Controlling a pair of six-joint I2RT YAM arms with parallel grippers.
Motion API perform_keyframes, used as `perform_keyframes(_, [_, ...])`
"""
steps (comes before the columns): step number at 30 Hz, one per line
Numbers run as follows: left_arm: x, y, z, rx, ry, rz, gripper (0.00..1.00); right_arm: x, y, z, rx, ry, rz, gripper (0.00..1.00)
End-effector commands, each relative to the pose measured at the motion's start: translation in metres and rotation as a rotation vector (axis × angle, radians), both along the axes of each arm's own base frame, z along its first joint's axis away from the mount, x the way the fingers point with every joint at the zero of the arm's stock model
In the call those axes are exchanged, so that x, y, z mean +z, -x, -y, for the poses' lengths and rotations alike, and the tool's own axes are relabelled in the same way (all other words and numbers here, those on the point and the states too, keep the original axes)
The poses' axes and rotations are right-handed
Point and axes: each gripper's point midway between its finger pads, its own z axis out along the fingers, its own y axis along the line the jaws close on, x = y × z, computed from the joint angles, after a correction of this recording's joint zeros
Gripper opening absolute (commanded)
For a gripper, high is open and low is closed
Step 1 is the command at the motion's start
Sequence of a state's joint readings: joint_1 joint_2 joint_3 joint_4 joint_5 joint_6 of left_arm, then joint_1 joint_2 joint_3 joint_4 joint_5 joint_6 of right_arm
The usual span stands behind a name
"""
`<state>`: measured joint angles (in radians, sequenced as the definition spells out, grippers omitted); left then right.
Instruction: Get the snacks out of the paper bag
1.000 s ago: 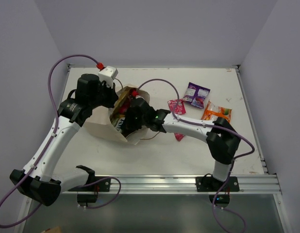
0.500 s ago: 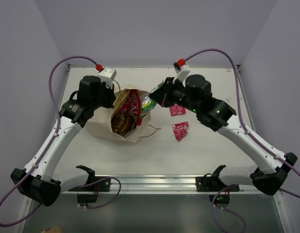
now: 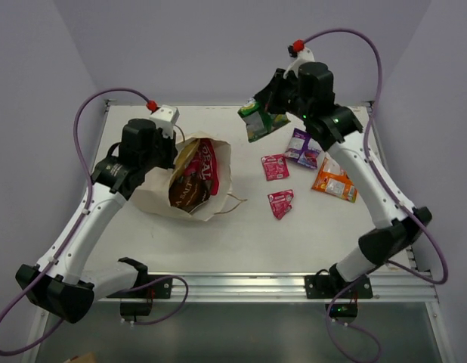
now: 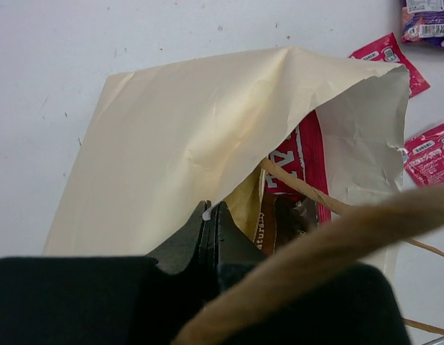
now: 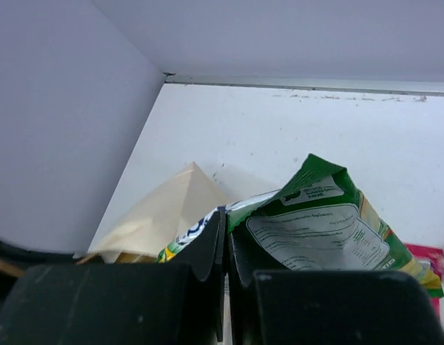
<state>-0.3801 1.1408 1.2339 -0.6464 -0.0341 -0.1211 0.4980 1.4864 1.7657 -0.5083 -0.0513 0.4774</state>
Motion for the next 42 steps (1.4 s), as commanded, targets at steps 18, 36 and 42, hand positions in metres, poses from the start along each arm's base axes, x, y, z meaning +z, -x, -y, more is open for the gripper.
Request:
perform_keyframes(18, [0.004, 0.006, 0.003, -0.020, 0.021, 0.000, 0.00, -0.267, -0.031, -0.035, 0.084, 0.083, -0.470, 0.65])
perform_keyframes(36, [0.000, 0.006, 0.002, -0.018, 0.020, -0.008, 0.00, -0.106, 0.120, -0.114, 0.320, -0.027, -0.265, 0.80])
perform_keyframes(42, [0.003, 0.005, 0.003, -0.014, 0.031, -0.003, 0.00, -0.160, 0.132, -0.165, 0.323, -0.024, -0.394, 0.80])
